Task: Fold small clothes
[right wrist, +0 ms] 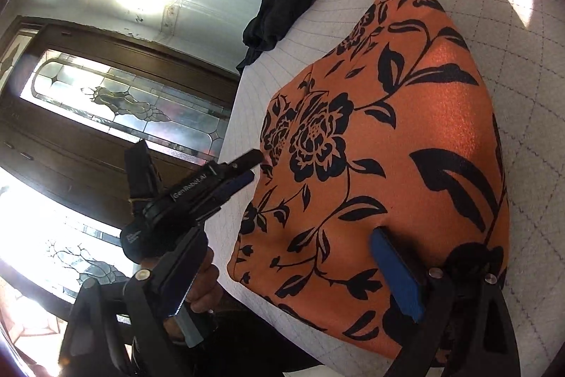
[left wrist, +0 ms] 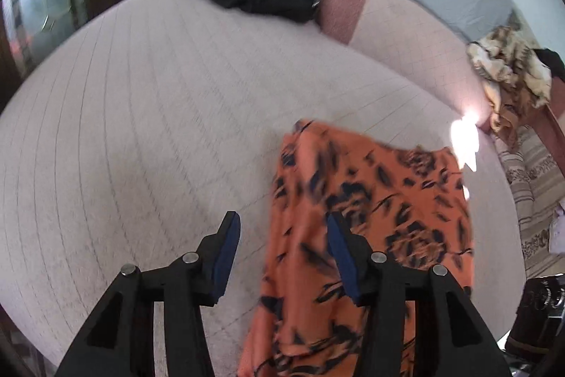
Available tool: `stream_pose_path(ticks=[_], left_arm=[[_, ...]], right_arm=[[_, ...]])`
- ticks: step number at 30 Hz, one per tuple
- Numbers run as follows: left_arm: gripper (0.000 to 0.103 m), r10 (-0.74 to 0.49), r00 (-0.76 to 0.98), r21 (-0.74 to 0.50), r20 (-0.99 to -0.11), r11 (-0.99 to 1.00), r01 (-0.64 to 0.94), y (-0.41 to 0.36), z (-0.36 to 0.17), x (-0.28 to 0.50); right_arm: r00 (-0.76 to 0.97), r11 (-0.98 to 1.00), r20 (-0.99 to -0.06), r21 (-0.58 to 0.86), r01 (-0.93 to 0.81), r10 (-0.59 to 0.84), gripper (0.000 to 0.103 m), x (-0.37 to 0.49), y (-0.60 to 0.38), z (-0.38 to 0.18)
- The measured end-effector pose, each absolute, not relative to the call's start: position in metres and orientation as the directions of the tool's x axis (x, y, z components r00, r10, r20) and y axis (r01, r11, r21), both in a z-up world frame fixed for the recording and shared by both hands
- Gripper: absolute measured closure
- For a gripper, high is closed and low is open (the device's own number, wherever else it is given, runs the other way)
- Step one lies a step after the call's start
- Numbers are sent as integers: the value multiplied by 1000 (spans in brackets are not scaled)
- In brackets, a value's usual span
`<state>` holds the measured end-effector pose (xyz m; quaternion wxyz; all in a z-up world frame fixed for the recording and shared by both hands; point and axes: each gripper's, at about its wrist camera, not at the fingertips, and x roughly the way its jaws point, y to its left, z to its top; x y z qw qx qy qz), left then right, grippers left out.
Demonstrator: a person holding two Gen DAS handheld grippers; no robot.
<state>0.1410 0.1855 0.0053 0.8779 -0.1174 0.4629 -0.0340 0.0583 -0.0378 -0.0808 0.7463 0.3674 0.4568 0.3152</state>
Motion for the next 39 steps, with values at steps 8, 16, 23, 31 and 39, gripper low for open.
stream_pose_path(ticks=[8, 16, 23, 31, 39], left_arm=[[49, -88, 481, -153, -872, 983, -97, 203, -12, 195], [47, -166, 607, -212, -777, 977, -4, 182, 36, 122], [41, -58, 512, -41, -857, 998, 45, 133, -21, 88], [26, -90, 533, -100, -841, 995, 11, 148, -38, 87], [24, -112, 544, -121, -832, 992, 20, 160, -50, 86]], right_arm=[[363, 521, -448, 844, -131, 817, 8, 60, -38, -80], [366, 529, -459, 841, -114, 809, 8, 61, -38, -79], [404, 519, -441, 849, -103, 801, 8, 50, -52, -64], [501, 536, -491, 842, 64, 713, 8, 41, -122, -85], [434, 484, -495, 863, 146, 753, 15, 79, -112, -120]])
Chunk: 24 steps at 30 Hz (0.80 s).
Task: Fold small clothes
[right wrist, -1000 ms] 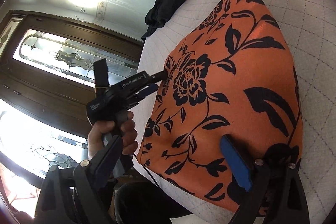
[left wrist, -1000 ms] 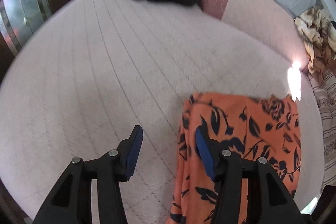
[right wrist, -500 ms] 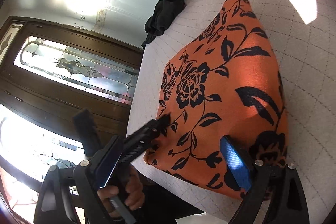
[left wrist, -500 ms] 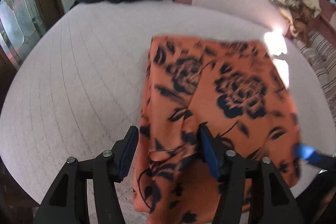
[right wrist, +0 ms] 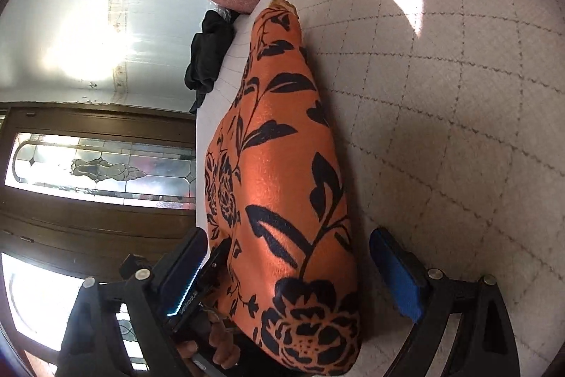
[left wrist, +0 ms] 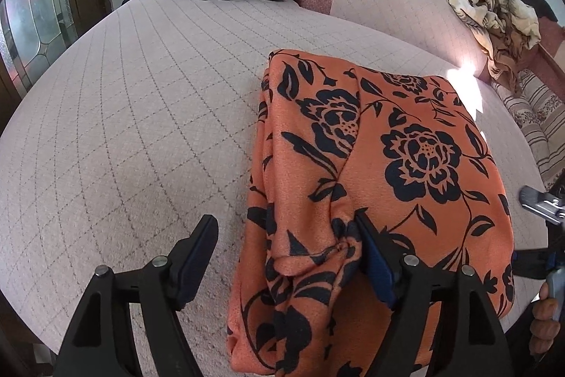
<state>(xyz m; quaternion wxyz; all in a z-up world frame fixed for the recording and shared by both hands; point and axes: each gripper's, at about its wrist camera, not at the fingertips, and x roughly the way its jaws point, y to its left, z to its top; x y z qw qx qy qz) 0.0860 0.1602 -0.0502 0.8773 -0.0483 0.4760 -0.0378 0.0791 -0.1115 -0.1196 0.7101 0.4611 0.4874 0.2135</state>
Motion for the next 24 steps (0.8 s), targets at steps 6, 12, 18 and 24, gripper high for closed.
stream_pose_path(ticks=[6, 12, 18, 24], left_arm=[[23, -124, 541, -141, -832, 990, 11, 167, -53, 85], [23, -120, 546, -130, -829, 991, 19, 167, -53, 86], [23, -131, 544, -143, -829, 989, 20, 169, -55, 86], [23, -139, 544, -154, -828, 988, 18, 171, -54, 85]], right_arm=[[441, 712, -639, 702, -1, 630, 72, 77, -78, -72], [413, 775, -708, 632, 10, 572, 66, 84, -75, -90], [490, 573, -529, 816, 71, 693, 21, 98, -112, -85], [432, 555, -544, 824, 115, 719, 72, 136, -108, -111]])
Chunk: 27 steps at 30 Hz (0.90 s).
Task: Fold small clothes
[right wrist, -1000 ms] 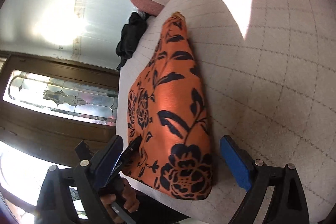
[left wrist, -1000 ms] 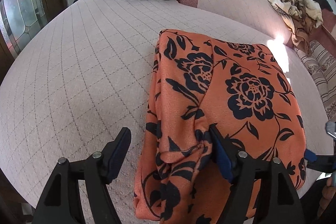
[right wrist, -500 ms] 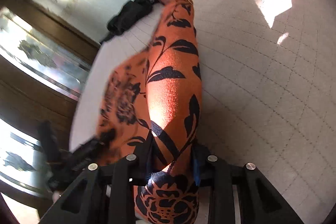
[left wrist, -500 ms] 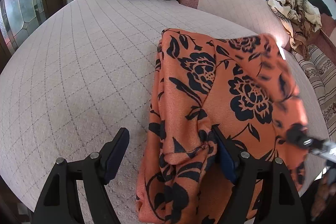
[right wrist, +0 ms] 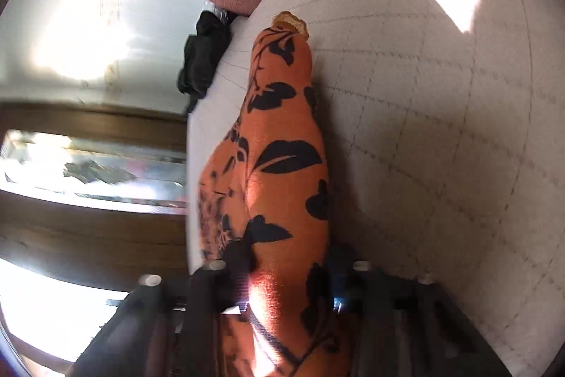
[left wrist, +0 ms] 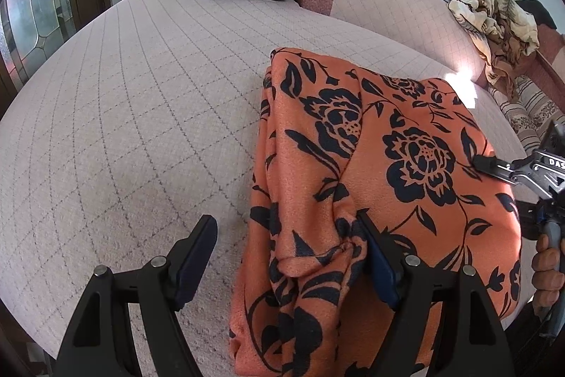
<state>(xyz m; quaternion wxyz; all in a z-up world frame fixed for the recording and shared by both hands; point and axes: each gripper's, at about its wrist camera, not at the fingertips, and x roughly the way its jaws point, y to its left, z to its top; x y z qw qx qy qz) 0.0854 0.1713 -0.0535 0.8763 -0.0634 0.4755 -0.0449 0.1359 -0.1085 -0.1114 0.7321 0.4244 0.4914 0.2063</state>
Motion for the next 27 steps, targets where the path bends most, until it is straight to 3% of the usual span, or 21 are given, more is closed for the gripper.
stream_pose_path(ticks=[3, 5, 6, 8, 9, 10, 12, 14, 15, 16, 20, 23, 25, 27], left_arm=[[23, -146, 542, -163, -827, 987, 17, 173, -56, 86], [23, -148, 538, -162, -830, 987, 22, 172, -57, 88], [23, -143, 542, -155, -828, 988, 23, 172, -57, 87], [23, -140, 544, -152, -827, 988, 23, 173, -57, 87], [23, -142, 543, -155, -828, 988, 22, 172, -57, 87], [23, -144, 542, -159, -828, 987, 19, 172, -57, 87], [23, -144, 541, -160, -829, 987, 17, 171, -58, 87], [23, -143, 542, -158, -828, 987, 18, 170, -58, 87], [22, -144, 542, -159, -828, 987, 20, 169, -58, 87], [22, -147, 542, -161, -827, 987, 22, 169, -58, 87], [22, -158, 541, -178, -826, 984, 15, 174, -58, 87], [24, -189, 544, -221, -817, 975, 6, 180, -56, 85], [35, -244, 567, -288, -787, 958, 13, 192, -42, 75], [35, -299, 595, -349, -746, 936, 33, 205, -26, 60]], right_arm=[[485, 658, -593, 751, 46, 643, 76, 128, -98, -88], [449, 664, -638, 738, 123, 626, 75, 135, -104, -115], [451, 616, -603, 776, 138, 658, 73, 134, -106, -122], [465, 553, -546, 822, 136, 697, 65, 129, -112, -118], [466, 548, -544, 824, 142, 698, 56, 127, -114, -115], [478, 529, -523, 838, 136, 705, 39, 126, -117, -112], [534, 511, -489, 851, 120, 689, 30, 128, -122, -106], [541, 487, -480, 862, 143, 691, 30, 142, -125, -112], [510, 488, -495, 858, 160, 703, 42, 151, -118, -118], [468, 522, -535, 836, 170, 704, 76, 160, -112, -124], [496, 639, -596, 762, 101, 632, 77, 156, -100, -97], [499, 705, -655, 699, 115, 568, 66, 150, -96, -88], [531, 742, -669, 662, 107, 520, 51, 139, -95, -76], [586, 789, -658, 613, 52, 473, 49, 117, -93, -52]])
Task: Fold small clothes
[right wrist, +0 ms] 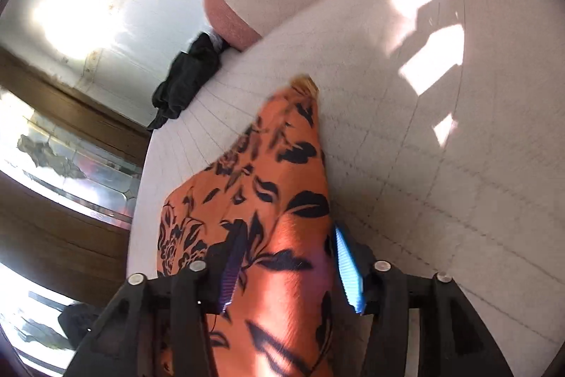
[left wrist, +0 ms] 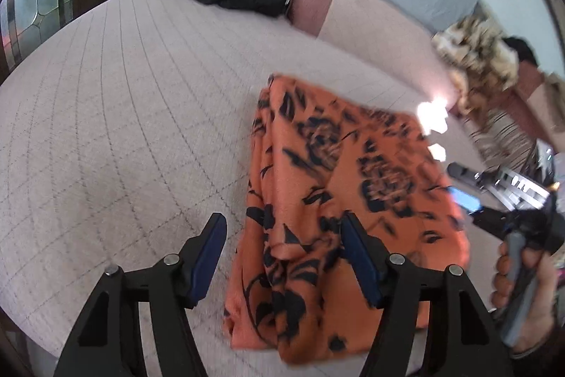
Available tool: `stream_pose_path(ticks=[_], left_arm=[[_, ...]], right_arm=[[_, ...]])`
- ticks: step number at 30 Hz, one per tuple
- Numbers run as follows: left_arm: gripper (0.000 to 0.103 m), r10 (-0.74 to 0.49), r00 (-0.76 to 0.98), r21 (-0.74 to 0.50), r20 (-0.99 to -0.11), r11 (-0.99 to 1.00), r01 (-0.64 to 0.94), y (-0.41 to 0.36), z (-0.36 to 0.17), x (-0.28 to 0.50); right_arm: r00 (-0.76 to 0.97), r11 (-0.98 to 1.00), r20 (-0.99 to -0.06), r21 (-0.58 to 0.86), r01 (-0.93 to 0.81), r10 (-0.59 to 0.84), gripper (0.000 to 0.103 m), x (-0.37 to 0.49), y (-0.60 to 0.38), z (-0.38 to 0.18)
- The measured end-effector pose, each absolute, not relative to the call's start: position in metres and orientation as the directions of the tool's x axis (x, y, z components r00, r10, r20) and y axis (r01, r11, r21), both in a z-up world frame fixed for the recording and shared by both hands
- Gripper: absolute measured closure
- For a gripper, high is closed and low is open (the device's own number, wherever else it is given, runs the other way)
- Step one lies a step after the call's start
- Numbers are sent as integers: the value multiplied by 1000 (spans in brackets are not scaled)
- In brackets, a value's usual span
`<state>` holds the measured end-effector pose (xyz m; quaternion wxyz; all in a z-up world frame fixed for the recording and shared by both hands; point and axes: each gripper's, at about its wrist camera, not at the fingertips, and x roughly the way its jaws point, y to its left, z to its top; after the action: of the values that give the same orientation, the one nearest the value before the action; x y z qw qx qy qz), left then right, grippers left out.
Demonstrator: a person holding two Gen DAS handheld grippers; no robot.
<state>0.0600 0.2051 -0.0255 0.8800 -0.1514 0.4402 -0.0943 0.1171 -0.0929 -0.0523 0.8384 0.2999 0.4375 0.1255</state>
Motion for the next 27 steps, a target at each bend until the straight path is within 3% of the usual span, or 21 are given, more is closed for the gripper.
stream_pose_path(ticks=[3, 5, 7, 10, 14, 16, 21, 24, 27], left_arm=[[35, -360, 560, -436, -746, 900, -2, 222, -29, 44], [47, -312, 487, -386, -816, 921, -58, 223, -53, 43], [50, -323, 455, -404, -830, 910, -91, 226, -70, 45], [58, -303, 498, -381, -812, 923, -59, 221, -48, 38], [57, -335, 564, -417, -755, 909, -19, 221, -19, 36], [49, -346, 578, -417, -739, 909, 10, 220, -7, 48], [48, -368, 515, -406, -774, 913, 40, 215, -26, 108], [77, -352, 420, -386, -837, 923, 6, 210, -64, 141], [76, -394, 411, -437, -822, 900, -12, 216, -72, 144]], right_arm=[[602, 804, -613, 588, -85, 512, 48, 90, -78, -29], [585, 796, -594, 585, -158, 552, 42, 78, -63, -21], [537, 791, -610, 579, -200, 582, 38, 75, -40, -26], [454, 788, -661, 589, -179, 598, 38, 71, -37, -46], [455, 779, -651, 599, -184, 608, 38, 62, -45, -49], [448, 771, -646, 610, -183, 618, 38, 65, -47, -50], [446, 753, -629, 631, -186, 637, 37, 64, -45, -52], [440, 742, -619, 643, -192, 651, 37, 64, -47, -51], [428, 723, -606, 662, -197, 671, 37, 64, -51, -53]])
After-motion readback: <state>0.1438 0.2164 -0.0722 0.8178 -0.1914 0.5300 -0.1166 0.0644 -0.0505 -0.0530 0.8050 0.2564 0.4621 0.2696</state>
